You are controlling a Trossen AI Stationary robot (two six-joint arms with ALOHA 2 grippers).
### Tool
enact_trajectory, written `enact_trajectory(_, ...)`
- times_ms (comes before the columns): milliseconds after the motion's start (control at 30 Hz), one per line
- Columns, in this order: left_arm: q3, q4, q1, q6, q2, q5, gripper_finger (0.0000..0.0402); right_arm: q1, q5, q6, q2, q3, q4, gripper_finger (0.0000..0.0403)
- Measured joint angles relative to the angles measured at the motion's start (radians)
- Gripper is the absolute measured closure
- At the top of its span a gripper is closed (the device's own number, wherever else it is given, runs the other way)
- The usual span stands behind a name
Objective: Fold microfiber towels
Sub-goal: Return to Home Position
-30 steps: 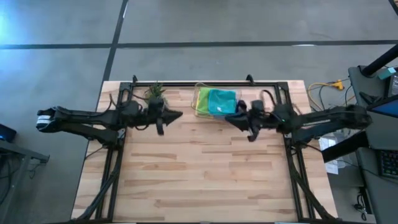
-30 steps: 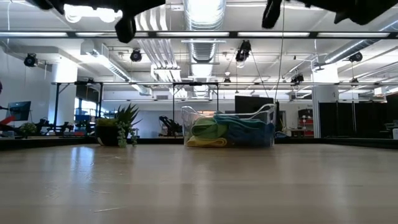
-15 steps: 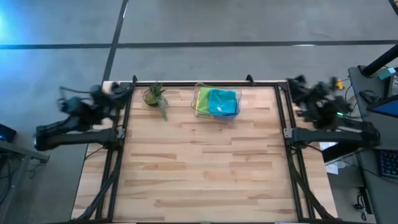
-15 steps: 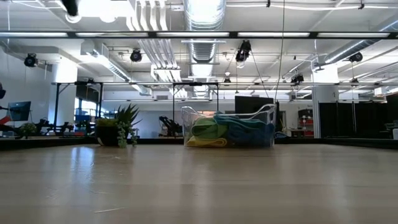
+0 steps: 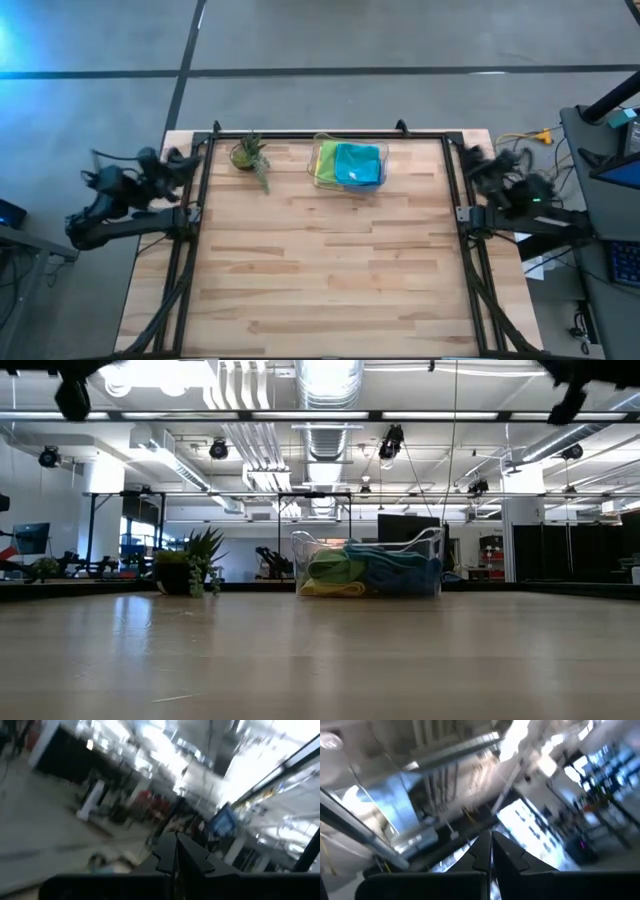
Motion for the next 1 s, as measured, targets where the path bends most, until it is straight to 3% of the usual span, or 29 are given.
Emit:
enact_trajectory(67, -0.06, 0.008, 0.0, -0.037, -0.02, 0.028, 0.0402, 0.002, -0.007, 0.065, 0.024, -0.063, 0.023, 0.0394)
enact_trajectory(200, -0.217, 0.359, -0.003, -0.085, -0.034, 0.099, 0.0402, 0.004, -0.019, 0.115, 0.034, -0.199, 0.282, 0.0394)
enact_trajectory(300, -0.304, 0.493, -0.007, -0.099, -0.034, 0.127, 0.0402, 0.007, -0.016, 0.11, 0.018, -0.255, 0.405, 0.0394)
enact_trajectory(433, -0.374, 0.479, -0.01, -0.127, -0.035, 0.119, 0.0402, 0.009, -0.046, 0.073, -0.056, -0.237, 0.367, 0.0394)
enact_trajectory(700, -0.514, 0.557, -0.01, -0.222, -0.035, 0.051, 0.0402, 0.018, -0.107, 0.096, -0.058, -0.241, 0.232, 0.0394)
enact_trajectory(900, -0.521, 0.583, -0.032, -0.239, -0.037, -0.005, 0.0402, 0.029, -0.201, 0.184, -0.059, -0.242, 0.078, 0.0394)
enact_trajectory(1000, -0.522, 0.587, -0.038, -0.228, -0.034, 0.028, 0.0402, 0.029, -0.207, 0.193, -0.058, -0.241, -0.047, 0.0394)
